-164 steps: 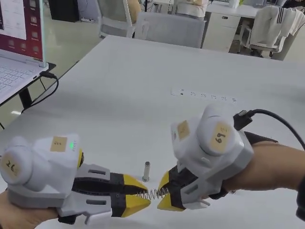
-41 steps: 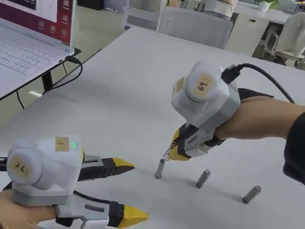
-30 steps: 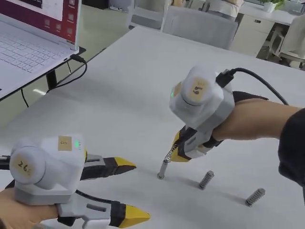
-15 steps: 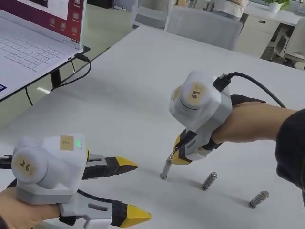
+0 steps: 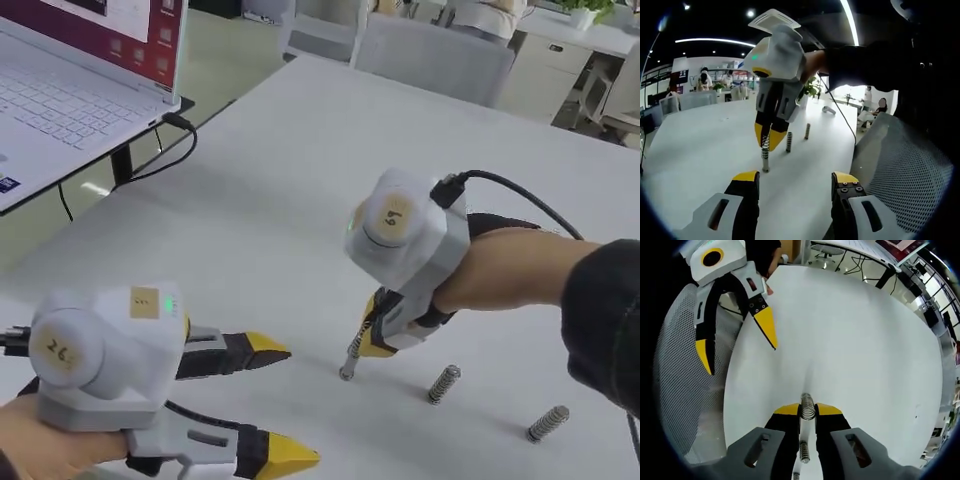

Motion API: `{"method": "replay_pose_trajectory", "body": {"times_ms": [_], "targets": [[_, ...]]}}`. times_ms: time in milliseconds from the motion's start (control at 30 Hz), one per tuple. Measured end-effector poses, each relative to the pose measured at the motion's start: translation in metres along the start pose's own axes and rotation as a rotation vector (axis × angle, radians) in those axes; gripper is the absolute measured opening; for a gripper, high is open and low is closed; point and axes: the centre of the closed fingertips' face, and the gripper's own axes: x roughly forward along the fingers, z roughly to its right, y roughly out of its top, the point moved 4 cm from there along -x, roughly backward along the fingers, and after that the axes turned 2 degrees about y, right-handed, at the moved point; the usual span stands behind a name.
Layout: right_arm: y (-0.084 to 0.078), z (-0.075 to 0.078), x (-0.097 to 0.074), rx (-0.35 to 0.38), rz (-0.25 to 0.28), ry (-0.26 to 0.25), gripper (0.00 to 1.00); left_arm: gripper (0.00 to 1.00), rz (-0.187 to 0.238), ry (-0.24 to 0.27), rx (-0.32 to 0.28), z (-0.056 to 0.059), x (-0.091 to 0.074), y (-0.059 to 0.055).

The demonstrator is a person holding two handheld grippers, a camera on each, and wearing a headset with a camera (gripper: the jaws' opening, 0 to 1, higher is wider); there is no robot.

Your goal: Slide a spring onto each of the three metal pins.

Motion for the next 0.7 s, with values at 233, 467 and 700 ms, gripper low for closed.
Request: {"method": "replay_pose_trajectory", "body": {"times_ms": [233, 467, 700], "targets": [[-0.001, -0.001, 0.011, 0.005, -0.014, 0.018, 0.09, 0.53, -0.003, 0.003, -0.002, -0.002, -0.002, -0.002], [-0.004, -0.001, 0.022, 0.007, -0.02, 0.016, 0.09, 0.53, -0.002, 0.007, -0.005, -0.001, -0.002, -0.001], [-0.009, -0.001, 0.031, 0.006, -0.037, 0.015, 0.09, 0.53, -0.003, 0.007, -0.008, -0.003, -0.002, -0.002]]}}
